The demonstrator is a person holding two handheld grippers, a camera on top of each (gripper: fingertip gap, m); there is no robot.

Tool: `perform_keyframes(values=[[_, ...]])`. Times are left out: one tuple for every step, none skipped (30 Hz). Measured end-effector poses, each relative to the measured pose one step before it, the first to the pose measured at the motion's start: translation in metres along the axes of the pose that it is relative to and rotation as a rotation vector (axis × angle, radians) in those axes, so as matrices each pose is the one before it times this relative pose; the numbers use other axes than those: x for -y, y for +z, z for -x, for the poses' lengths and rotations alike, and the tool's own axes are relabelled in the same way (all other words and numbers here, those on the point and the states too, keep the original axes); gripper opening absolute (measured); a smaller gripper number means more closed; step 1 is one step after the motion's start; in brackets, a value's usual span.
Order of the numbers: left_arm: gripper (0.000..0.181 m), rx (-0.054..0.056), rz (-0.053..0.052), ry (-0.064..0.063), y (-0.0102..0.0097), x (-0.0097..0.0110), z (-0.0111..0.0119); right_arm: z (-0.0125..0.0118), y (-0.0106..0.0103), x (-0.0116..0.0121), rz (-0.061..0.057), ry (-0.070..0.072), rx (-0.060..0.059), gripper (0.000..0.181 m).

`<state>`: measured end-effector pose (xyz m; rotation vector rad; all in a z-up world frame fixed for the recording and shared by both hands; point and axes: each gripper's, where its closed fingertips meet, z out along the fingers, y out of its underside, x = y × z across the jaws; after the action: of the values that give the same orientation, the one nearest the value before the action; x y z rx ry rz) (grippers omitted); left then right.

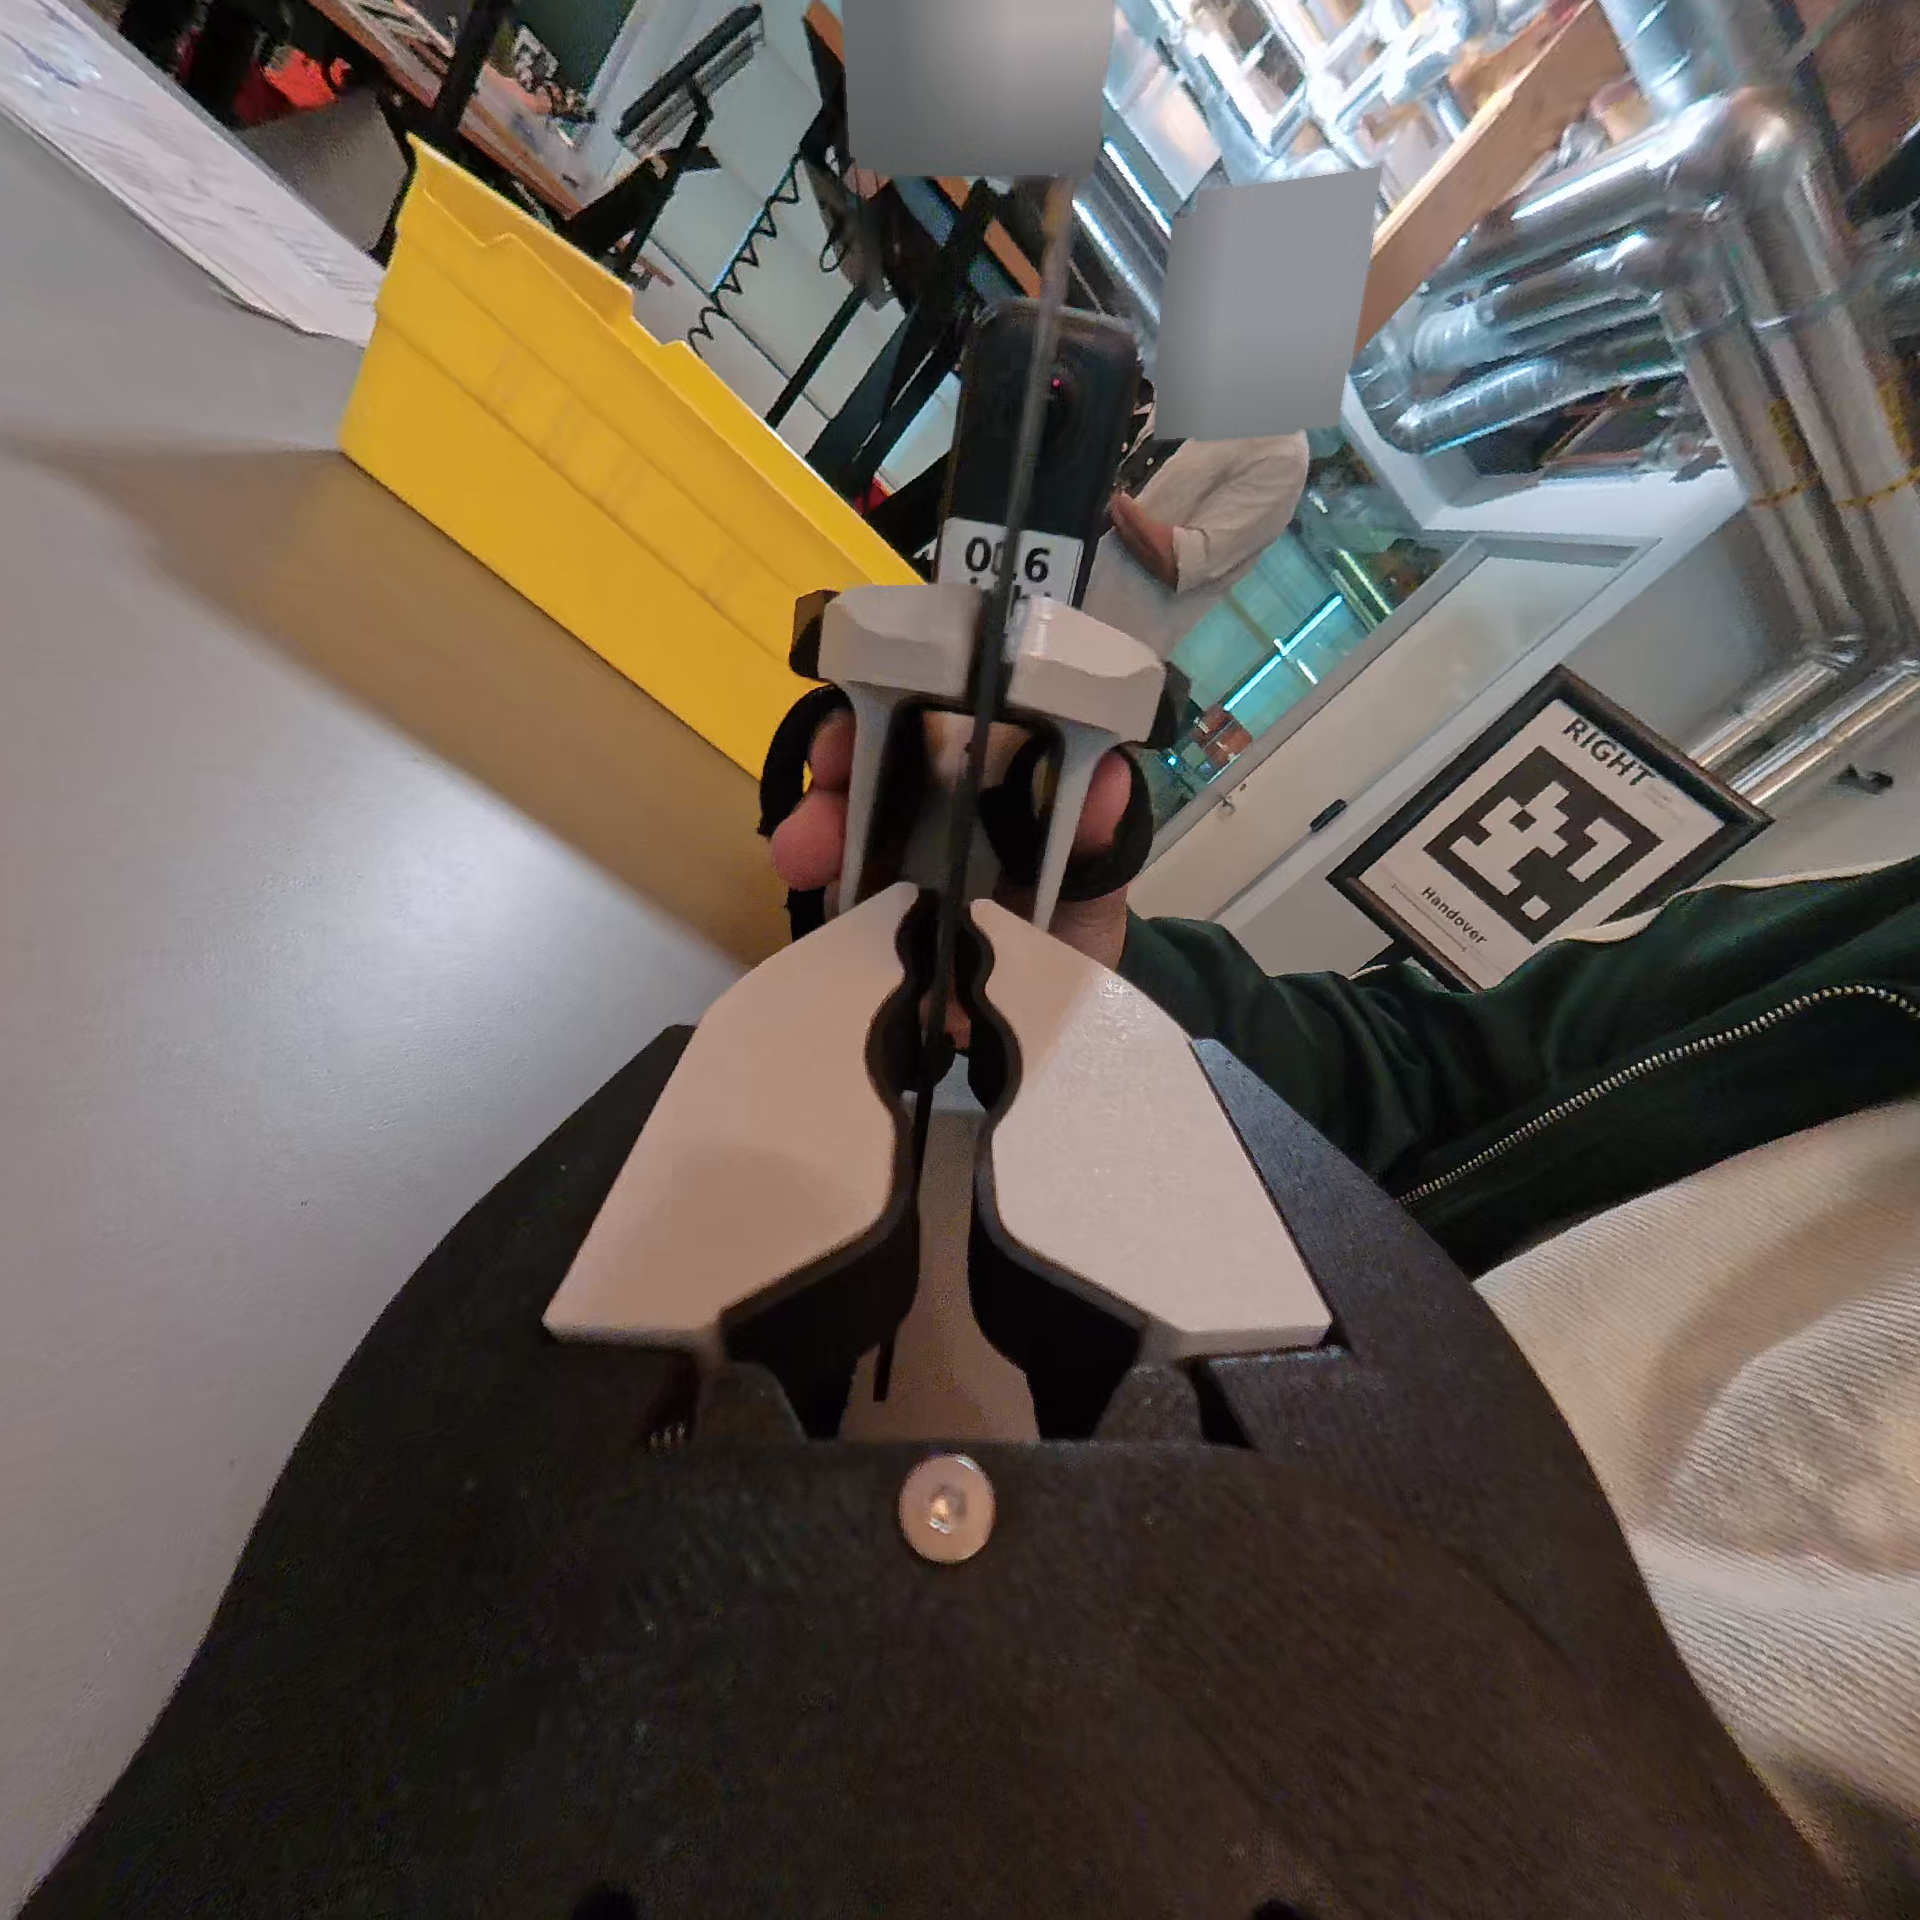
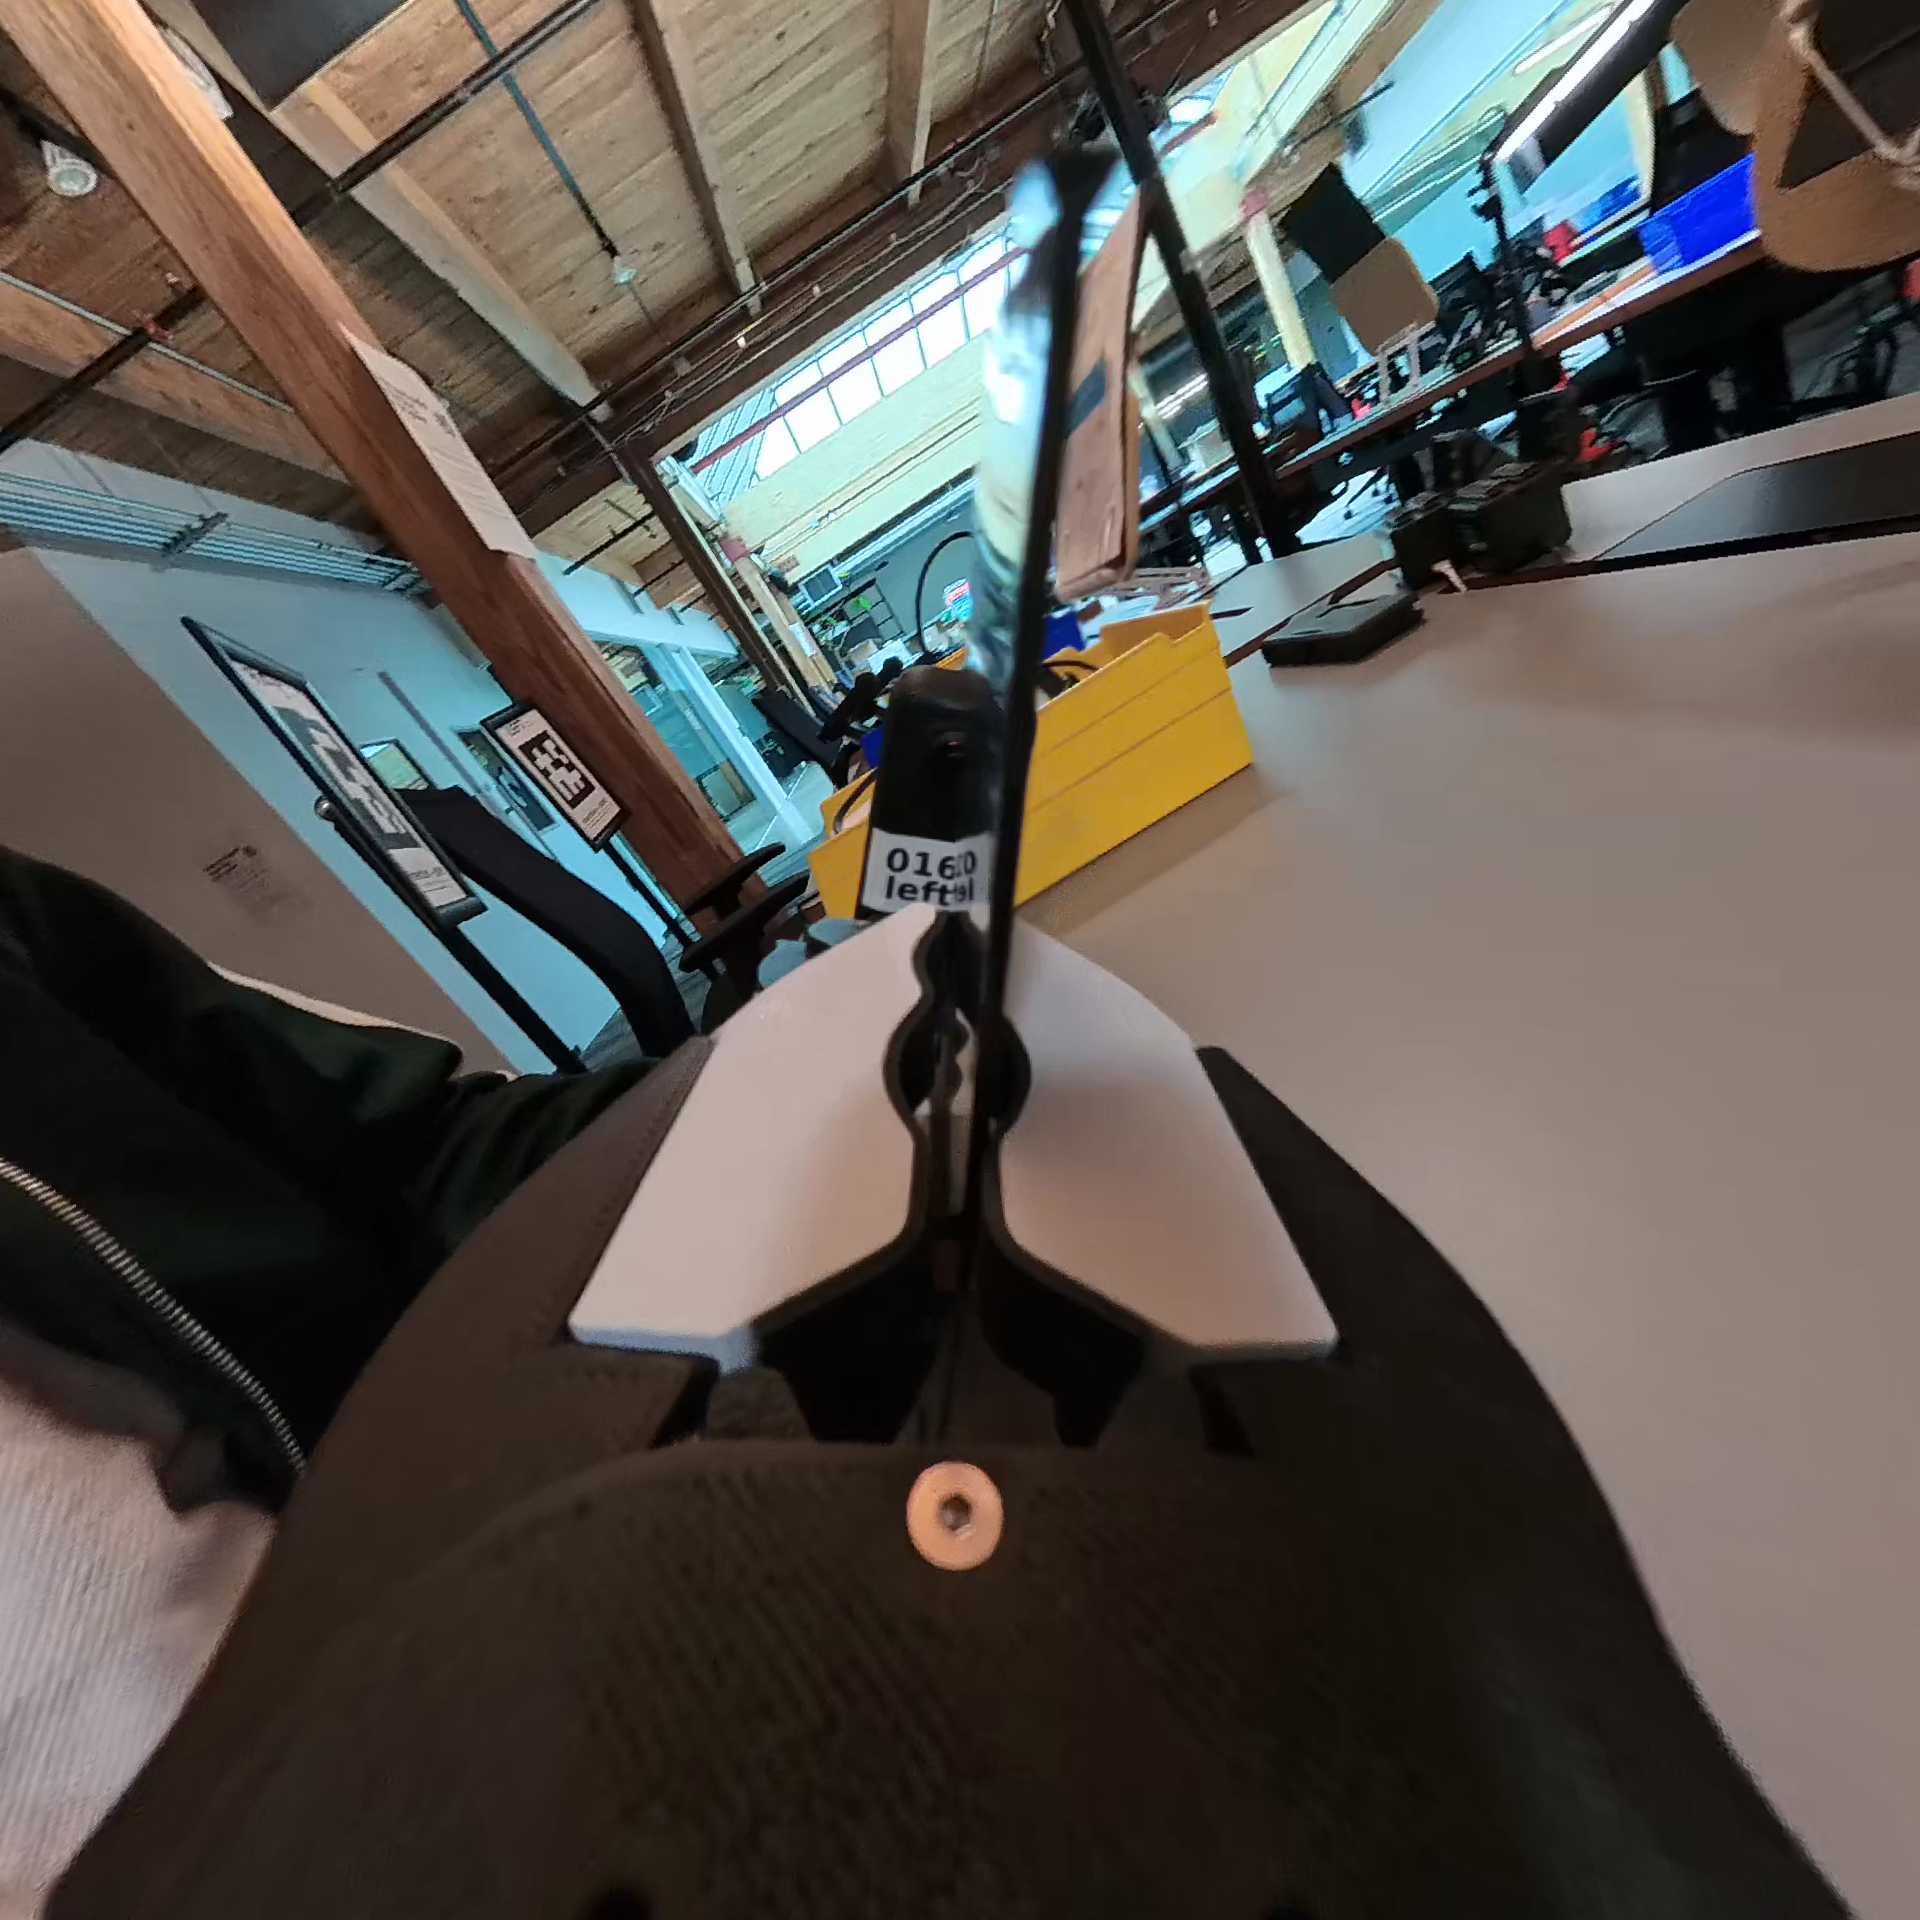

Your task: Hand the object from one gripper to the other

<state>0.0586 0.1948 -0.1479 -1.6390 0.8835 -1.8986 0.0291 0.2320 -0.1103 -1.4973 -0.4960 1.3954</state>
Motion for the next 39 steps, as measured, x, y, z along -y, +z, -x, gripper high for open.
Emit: perform_keyframes(values=[[0.005, -0.0052, 0.0089, -0.0049, -0.00085, -0.00092, 0.00010, 0.00048, 0.00060, -0.00102, 0.0130, -0.0027, -0.0010, 0.002], [0.011, -0.0050, 0.0073, -0.0076, -0.00075, -0.00049, -0.00014, -0.00020, 0.00025, -0.00139, 0.0147, -0.0114, -0.0056, 0.003], [0.019, 0.0012, 0.0005, -0.0075, -0.00062, 0.00045, 0.00039, 0.00010, 0.00007, -0.00159, 0.0154, -0.0115, -0.0023, 0.002], [0.025, -0.0012, -0.0054, -0.0034, -0.00081, 0.00153, -0.00037, 0.00000, -0.00021, -0.00131, 0.0140, -0.0046, -0.0002, 0.002], [0.029, -0.0016, -0.0092, 0.0020, -0.00112, 0.00221, -0.00080, 0.00031, -0.00040, -0.00059, 0.0092, 0.0015, 0.0040, 0.002], [0.034, 0.0014, -0.0089, 0.0057, -0.00150, 0.00217, -0.00036, 0.00071, -0.00069, 0.00030, 0.0030, 0.0043, 0.0056, 0.002], [0.039, 0.0049, -0.0046, 0.0081, -0.00182, 0.00191, 0.00028, 0.00047, -0.00101, 0.00068, -0.0004, 0.0059, 0.0058, 0.002], [0.042, 0.0040, -0.0042, 0.0095, -0.00215, 0.00194, 0.00030, 0.00024, -0.00110, 0.00078, -0.0004, 0.0076, 0.0057, 0.002], [0.044, 0.0029, -0.0066, 0.0080, -0.00243, 0.00238, 0.00029, 0.00020, -0.00116, 0.00069, 0.0003, 0.0079, 0.0051, 0.002], [0.047, 0.0007, -0.0091, 0.0052, -0.00250, 0.00277, 0.00015, -0.00018, -0.00107, 0.00061, 0.0002, 0.0069, 0.0029, 0.002], [0.051, -0.0042, -0.0130, 0.0052, -0.00272, 0.00336, -0.00050, -0.00017, -0.00090, 0.00037, 0.0008, 0.0044, 0.0024, 0.002], [0.053, -0.0039, -0.0168, 0.0027, -0.00278, 0.00390, -0.00041, 0.00035, -0.00078, 0.00060, -0.0010, 0.0052, 0.0059, 0.002], [0.055, -0.0029, -0.0175, 0.0001, -0.00285, 0.00405, -0.00022, 0.00086, -0.00066, 0.00059, -0.0010, 0.0113, 0.0109, 0.002], [0.056, -0.0047, -0.0174, -0.0005, -0.00287, 0.00402, -0.00030, 0.00121, -0.00017, -0.00031, 0.0044, 0.0128, 0.0129, 0.002], [0.058, -0.0061, -0.0162, -0.0015, -0.00283, 0.00386, -0.00049, 0.00106, 0.00052, -0.00184, 0.0146, 0.0088, 0.0108, 0.002], [0.058, -0.0030, -0.0135, -0.0052, -0.00250, 0.00338, 0.00015, 0.00119, 0.00145, -0.00410, 0.0287, 0.0066, 0.0091, 0.001], [0.059, -0.0041, -0.0113, -0.0056, -0.00211, 0.00290, -0.00016, 0.00100, 0.00262, -0.00548, 0.0359, 0.0056, 0.0069, 0.002], [0.060, -0.0050, -0.0067, -0.0055, -0.00156, 0.00215, -0.00056, 0.00162, 0.00359, -0.00563, 0.0343, 0.0085, 0.0103, 0.002], [0.060, -0.0016, 0.0011, -0.0058, -0.00091, 0.00077, -0.00021, 0.00298, 0.00441, -0.00550, 0.0288, 0.0172, 0.0227, 0.002], [0.059, -0.0022, 0.0066, -0.0022, -0.00040, -0.00030, -0.00056, 0.00338, 0.00509, -0.00458, 0.0205, 0.0282, 0.0287, 0.002], [0.058, 0.0033, 0.0085, -0.0019, -0.00011, -0.00071, -0.00002, 0.00235, 0.00533, -0.00419, 0.0138, 0.0316, 0.0240, 0.002], [0.057, 0.0073, 0.0043, -0.0050, -0.00006, -0.00050, 0.00043, 0.00156, 0.00542, -0.00433, 0.0142, 0.0275, 0.0183, 0.002], [0.055, -0.0003, -0.0032, -0.0047, 0.00001, 0.00014, -0.00042, -0.00018, 0.00540, -0.00492, 0.0183, 0.0233, 0.0057, 0.002], [0.053, -0.0071, -0.0003, -0.0098, 0.00017, -0.00018, -0.00094, -0.00172, 0.00534, -0.00602, 0.0275, 0.0194, -0.0064, 0.002], [0.051, -0.0099, 0.0057, -0.0120, 0.00016, -0.00077, -0.00101, -0.00198, 0.00500, -0.00643, 0.0324, 0.0103, -0.0104, 0.002], [0.048, -0.0099, 0.0060, -0.0077, 0.00000, -0.00065, -0.00102, -0.00180, 0.00462, -0.00613, 0.0328, 0.0066, -0.0110, 0.002], [0.044, -0.0046, 0.0065, -0.0053, -0.00026, -0.00056, -0.00049, -0.00143, 0.00397, -0.00511, 0.0277, 0.0064, -0.0089, 0.002], [0.038, -0.0024, 0.0063, -0.0008, -0.00054, -0.00031, -0.00033, -0.00055, 0.00328, -0.00364, 0.0187, 0.0070, -0.0024, 0.002], [0.028, 0.0071, 0.0129, -0.0022, -0.00065, -0.00111, 0.00096, 0.00010, 0.00238, -0.00211, 0.0089, 0.0071, 0.0014, 0.002], [0.020, 0.0143, 0.0185, -0.0010, -0.00057, -0.00177, 0.00201, -0.00059, 0.00155, -0.00099, 0.0025, 0.0078, -0.0017, 0.002], [0.014, 0.0093, 0.0152, 0.0036, -0.00065, -0.00155, 0.00126, -0.00103, 0.00073, -0.00072, 0.0016, 0.0077, -0.0029, 0.002], [0.006, 0.0113, 0.0120, 0.0047, -0.00046, -0.00121, 0.00123, -0.00162, 0.00022, -0.00078, 0.0018, 0.0059, -0.0061, 0.002], [0.006, 0.0228, 0.0098, 0.0011, 0.00002, -0.00083, 0.00275, -0.00188, -0.00009, -0.00059, 0.0013, 0.0003, -0.0080, 0.002], [0.006, 0.0119, 0.0080, 0.0046, 0.00016, -0.00046, 0.00099, -0.00198, -0.00023, -0.00050, 0.0011, -0.0063, -0.0100, 0.002], [0.006, 0.0153, 0.0032, 0.0125, -0.00005, 0.00024, 0.00083, -0.00192, -0.00031, 0.00003, -0.0014, -0.0143, -0.0143, 0.002], [0.006, 0.0220, -0.0034, 0.0140, -0.00040, 0.00117, 0.00149, -0.00295, -0.00068, 0.00119, -0.0073, -0.0135, -0.0230, 0.005], [0.006, 0.0215, -0.0092, 0.0086, -0.00112, 0.00196, 0.00172, -0.00081, -0.00111, 0.00319, -0.0217, -0.0122, -0.0081, 0.015], [0.006, 0.0158, -0.0197, 0.0075, -0.00237, 0.00344, 0.00147, 0.00007, -0.00179, 0.00448, -0.0312, -0.0054, -0.0006, 0.025], [0.006, 0.0101, -0.0280, 0.0036, -0.00337, 0.00477, 0.00131, -0.00138, -0.00230, 0.00478, -0.0319, 0.0020, -0.0083, 0.036]])
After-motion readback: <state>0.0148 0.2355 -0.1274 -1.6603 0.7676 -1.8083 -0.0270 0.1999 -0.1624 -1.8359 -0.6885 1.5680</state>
